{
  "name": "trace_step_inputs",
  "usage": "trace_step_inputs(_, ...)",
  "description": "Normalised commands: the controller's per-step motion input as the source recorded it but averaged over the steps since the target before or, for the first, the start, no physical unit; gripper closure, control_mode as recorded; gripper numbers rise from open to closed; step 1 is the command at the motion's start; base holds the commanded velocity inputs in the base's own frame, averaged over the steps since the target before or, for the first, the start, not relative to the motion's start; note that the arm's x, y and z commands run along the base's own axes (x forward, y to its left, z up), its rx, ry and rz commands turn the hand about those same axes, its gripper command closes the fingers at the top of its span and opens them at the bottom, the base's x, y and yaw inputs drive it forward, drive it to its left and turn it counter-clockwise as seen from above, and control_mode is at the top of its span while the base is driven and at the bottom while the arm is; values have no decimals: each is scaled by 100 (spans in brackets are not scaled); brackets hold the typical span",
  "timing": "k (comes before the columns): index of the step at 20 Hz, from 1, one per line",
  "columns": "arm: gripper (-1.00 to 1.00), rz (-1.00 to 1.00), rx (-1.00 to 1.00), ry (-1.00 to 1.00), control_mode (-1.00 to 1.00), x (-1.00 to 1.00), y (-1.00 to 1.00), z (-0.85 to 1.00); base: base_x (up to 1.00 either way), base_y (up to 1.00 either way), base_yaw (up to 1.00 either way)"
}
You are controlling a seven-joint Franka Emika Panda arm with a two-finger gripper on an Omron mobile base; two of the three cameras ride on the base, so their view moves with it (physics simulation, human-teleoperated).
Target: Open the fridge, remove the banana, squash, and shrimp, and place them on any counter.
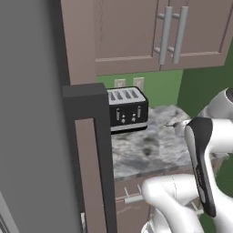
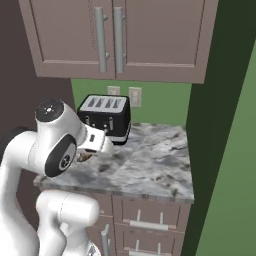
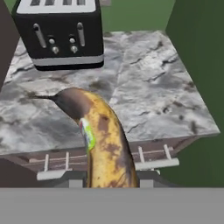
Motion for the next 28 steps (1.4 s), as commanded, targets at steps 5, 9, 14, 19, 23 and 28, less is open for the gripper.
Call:
trace_step_inputs(5,100,0,0,16,-100,98,-21,-63,0,0,0)
trace_step_inputs(9,100,0,0,10,-100,84,-44,-60,0,0,0)
trace_step_inputs(14,100,0,0,3,-100,84,-61,-67,0,0,0)
trace_step_inputs(19,100,0,0,0,-100,83,-40,-68,0,0,0)
trace_step_inputs(23,100,0,0,0,-100,81,-33,-64,0,0,0)
trace_step_inputs(28,100,0,0,1,-100,49,-25,-58,0,0,0)
